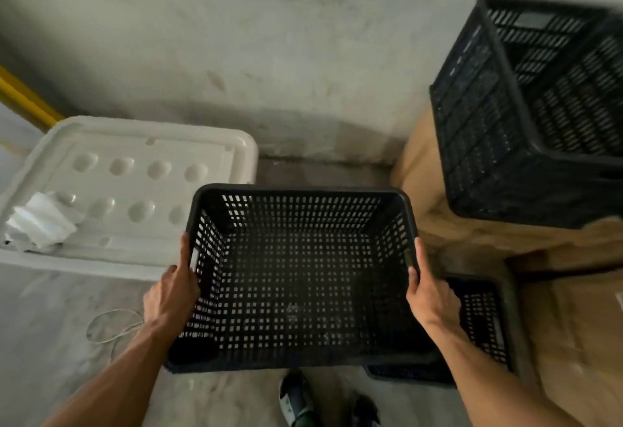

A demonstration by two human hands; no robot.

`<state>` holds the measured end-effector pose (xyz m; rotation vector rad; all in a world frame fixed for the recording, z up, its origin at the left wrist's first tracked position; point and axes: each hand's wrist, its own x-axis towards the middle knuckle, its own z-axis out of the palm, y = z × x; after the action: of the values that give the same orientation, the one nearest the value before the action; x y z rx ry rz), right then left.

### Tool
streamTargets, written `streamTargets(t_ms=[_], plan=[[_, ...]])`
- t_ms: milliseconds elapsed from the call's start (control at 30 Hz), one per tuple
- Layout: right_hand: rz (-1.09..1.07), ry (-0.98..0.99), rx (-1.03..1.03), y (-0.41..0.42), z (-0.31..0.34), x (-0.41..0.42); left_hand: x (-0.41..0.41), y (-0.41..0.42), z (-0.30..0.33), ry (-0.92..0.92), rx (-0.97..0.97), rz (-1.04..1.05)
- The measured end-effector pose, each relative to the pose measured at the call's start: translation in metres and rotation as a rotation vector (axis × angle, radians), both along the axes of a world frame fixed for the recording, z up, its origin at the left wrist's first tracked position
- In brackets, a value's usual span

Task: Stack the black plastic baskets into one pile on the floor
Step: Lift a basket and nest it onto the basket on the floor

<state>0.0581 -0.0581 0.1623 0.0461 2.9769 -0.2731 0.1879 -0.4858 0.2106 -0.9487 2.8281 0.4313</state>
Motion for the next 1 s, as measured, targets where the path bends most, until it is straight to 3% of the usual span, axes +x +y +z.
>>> streamTargets(t_ms=[233, 467, 600, 867, 1000], plan=[[-0.182, -0.039, 0.055, 0.126, -0.01, 0.042, -0.041, 0.112, -0.025, -0.023, 0.015, -0.212], [-0.209, 0.077, 0.018, 0.271, -0.031, 0.047, -0.063, 0.256, -0.077, -0.05, 0.04, -0.259], [-0.204, -0.005, 0.093, 0.344, -0.064, 0.037, -0.068, 0.325, -0.116, -0.049, 0.027, -0.24], [-0.215, -0.034, 0.069, 0.405, -0.149, 0.027, -0.077, 0.386, -0.197, -0.032, -0.014, -0.226], [-0.194, 0.132, 0.04, 0.404, -0.179, 0.041, -0.067, 0.385, -0.227, 0.048, 0.004, -0.21]])
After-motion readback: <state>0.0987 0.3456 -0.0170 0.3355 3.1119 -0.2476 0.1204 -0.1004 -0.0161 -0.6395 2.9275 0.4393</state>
